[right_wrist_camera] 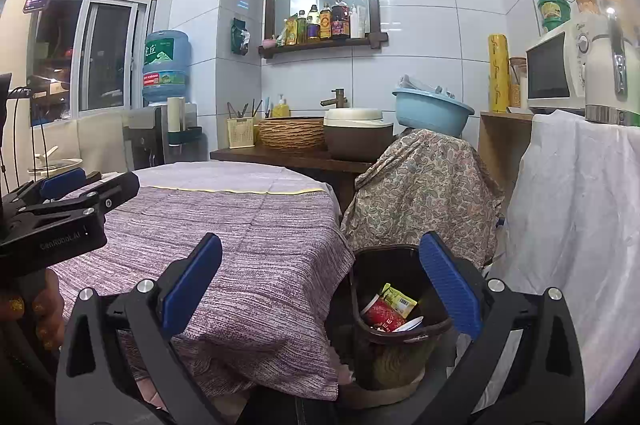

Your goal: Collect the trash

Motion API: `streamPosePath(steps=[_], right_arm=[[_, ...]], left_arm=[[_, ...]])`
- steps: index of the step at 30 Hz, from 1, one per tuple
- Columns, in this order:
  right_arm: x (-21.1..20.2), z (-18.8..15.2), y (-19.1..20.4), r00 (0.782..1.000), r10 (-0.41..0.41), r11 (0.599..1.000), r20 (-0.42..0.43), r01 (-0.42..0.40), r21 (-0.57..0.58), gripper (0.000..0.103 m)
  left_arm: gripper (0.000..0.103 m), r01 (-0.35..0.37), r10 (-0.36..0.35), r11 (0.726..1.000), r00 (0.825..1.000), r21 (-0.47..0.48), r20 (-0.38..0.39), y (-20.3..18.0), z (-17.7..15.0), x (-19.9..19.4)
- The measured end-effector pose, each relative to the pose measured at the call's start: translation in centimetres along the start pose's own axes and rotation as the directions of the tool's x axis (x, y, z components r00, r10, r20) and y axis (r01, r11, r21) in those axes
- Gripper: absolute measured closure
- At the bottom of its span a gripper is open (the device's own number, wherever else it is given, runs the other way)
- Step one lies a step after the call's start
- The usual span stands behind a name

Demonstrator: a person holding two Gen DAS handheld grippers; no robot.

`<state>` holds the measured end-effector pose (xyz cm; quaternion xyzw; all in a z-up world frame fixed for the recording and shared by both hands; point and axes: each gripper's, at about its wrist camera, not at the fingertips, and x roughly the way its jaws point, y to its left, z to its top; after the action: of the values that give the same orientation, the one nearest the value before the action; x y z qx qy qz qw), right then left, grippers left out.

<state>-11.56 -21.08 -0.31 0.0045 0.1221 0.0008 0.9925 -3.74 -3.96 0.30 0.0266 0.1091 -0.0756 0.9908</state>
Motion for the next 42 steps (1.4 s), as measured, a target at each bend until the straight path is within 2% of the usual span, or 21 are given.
streamPosePath(steps=[42], right_arm=[[0.05, -0.23, 0.31, 1.000, 0.001, 1.000, -0.016, -0.001, 0.011, 0.006]], left_arm=[[0.005, -0.004, 0.004, 1.000, 1.000, 0.007, -0.029, 0.39, 0.06, 0.35]])
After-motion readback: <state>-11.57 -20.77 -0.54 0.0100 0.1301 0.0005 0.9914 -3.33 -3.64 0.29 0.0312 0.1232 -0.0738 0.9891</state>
